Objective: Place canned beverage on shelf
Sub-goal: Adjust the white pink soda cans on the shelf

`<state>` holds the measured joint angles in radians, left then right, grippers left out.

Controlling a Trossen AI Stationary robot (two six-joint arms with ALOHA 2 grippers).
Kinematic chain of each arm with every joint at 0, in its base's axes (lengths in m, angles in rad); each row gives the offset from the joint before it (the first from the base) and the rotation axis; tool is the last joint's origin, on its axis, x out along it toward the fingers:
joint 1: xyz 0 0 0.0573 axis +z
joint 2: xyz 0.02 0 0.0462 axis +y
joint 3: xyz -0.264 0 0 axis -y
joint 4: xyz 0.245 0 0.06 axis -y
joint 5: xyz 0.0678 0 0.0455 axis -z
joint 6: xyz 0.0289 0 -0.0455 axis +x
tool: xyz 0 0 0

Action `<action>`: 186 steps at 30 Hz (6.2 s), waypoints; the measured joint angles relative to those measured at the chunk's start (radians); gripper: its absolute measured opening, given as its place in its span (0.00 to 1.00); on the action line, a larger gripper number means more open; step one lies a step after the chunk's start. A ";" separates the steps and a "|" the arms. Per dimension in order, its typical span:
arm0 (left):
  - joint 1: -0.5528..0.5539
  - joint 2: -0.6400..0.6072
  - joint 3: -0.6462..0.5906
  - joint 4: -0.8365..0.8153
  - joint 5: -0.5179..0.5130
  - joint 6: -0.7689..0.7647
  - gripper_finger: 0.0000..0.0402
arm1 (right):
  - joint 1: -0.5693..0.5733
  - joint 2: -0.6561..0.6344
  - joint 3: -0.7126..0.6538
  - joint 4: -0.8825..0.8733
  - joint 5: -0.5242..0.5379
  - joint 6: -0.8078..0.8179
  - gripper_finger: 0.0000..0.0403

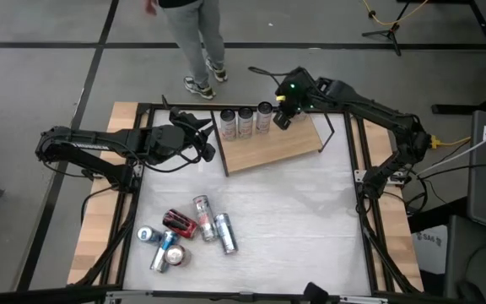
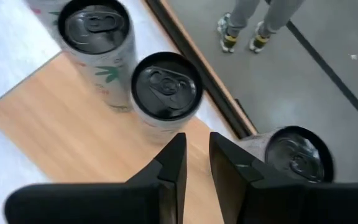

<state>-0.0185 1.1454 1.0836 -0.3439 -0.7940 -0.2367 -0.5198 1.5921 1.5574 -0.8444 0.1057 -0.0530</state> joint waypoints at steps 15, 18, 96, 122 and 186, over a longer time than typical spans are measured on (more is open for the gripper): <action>0.000 0.000 0.000 0.000 0.000 0.000 0.23 | -0.003 0.000 -0.095 0.068 0.017 0.052 0.16; 0.000 0.000 0.000 0.000 0.000 0.000 0.23 | -0.003 0.000 -0.117 0.100 0.015 0.052 0.16; 0.000 0.000 0.000 -0.005 0.004 0.003 0.23 | 0.137 0.107 0.019 0.167 -0.045 0.099 0.16; 0.000 0.000 0.000 -0.007 0.030 0.002 0.23 | 0.160 0.175 0.018 0.289 0.036 0.107 0.16; 0.000 0.000 0.000 -0.007 0.030 0.003 0.23 | 0.003 0.220 0.018 0.175 0.039 0.000 0.16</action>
<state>-0.0185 1.1454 1.0832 -0.3511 -0.7643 -0.2340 -0.5167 1.8122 1.5753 -0.6689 0.1449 -0.0532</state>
